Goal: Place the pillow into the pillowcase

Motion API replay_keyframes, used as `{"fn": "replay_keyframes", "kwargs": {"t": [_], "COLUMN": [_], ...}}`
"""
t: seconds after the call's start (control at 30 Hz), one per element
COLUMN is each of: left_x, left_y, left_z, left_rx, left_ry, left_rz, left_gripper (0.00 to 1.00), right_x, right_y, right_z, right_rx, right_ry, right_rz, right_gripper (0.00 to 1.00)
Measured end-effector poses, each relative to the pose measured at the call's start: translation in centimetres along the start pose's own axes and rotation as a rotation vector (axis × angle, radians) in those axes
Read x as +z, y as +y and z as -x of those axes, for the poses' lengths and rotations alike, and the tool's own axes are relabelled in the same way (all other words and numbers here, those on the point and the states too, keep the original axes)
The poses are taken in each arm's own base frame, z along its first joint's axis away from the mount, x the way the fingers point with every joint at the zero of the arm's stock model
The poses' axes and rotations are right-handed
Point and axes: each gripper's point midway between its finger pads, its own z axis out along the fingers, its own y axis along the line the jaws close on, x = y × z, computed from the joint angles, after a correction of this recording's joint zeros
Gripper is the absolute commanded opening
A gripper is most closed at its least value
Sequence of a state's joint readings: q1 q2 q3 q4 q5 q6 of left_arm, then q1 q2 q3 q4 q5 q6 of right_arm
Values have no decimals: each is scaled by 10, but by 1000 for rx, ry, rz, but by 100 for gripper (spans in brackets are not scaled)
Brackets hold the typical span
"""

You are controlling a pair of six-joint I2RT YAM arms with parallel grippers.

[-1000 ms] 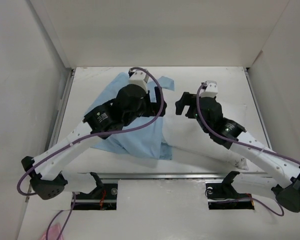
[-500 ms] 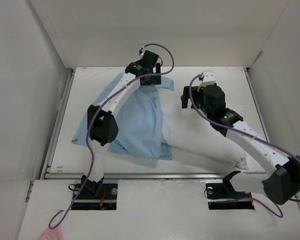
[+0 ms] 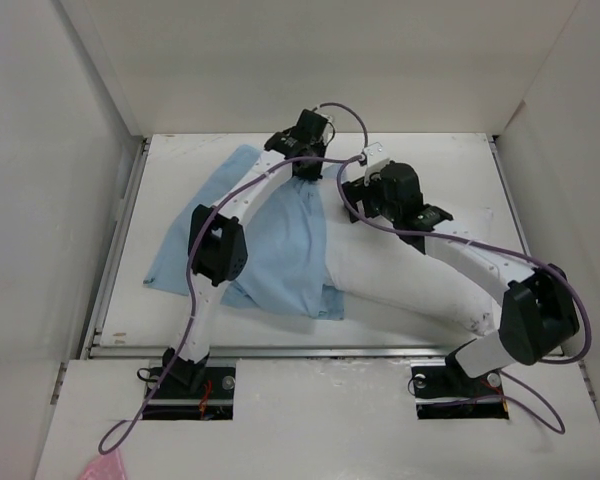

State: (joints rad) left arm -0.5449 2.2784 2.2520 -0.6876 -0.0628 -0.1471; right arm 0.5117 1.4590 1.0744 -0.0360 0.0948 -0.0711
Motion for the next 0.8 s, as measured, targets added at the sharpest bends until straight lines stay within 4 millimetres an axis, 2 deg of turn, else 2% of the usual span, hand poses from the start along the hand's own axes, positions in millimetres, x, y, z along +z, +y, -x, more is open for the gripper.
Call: {"fn": "replay_keyframes", "kwargs": {"t": [0.03,0.1,0.13,0.17,0.3,0.37,0.43,0.5,0.6,0.67,0.73,0.8], "left_x": [3,11,15,18,19,11,-3,-31,-84,-124,-159,-182], "left_y": [-6,-12,-14,-15,-18,-22,-31,-49,-86,-116,-145,-165], "left_z": [-2,-6,-8,-9,-3,8,19,33,54,63,64,62], "left_rx": [19,53,61,67,70,64,65,76,114,152,194,226], "left_ry": [1,7,9,7,-13,-44,-82,-136,-237,-307,-359,-390], "left_rz": [-12,-21,-24,-25,-44,-69,-111,-167,-247,-307,-364,-397], "left_gripper": [0,0,0,0,0,0,0,0,0,0,0,0], "right_x": [3,8,10,10,4,-12,-38,-69,-104,-113,-111,-108], "right_y": [3,9,13,16,17,18,23,29,38,43,46,47], "right_z": [-3,-9,-10,-11,-5,-3,6,23,33,34,33,31], "right_rx": [-6,-18,-19,-18,0,7,15,21,28,29,34,44], "right_ry": [9,24,27,26,-17,-64,-137,-252,-364,-389,-392,-387], "right_rz": [15,54,77,95,100,104,136,183,250,282,295,300], "right_gripper": [83,25,7,0,0,0,0,0,0,0,0,0]}}
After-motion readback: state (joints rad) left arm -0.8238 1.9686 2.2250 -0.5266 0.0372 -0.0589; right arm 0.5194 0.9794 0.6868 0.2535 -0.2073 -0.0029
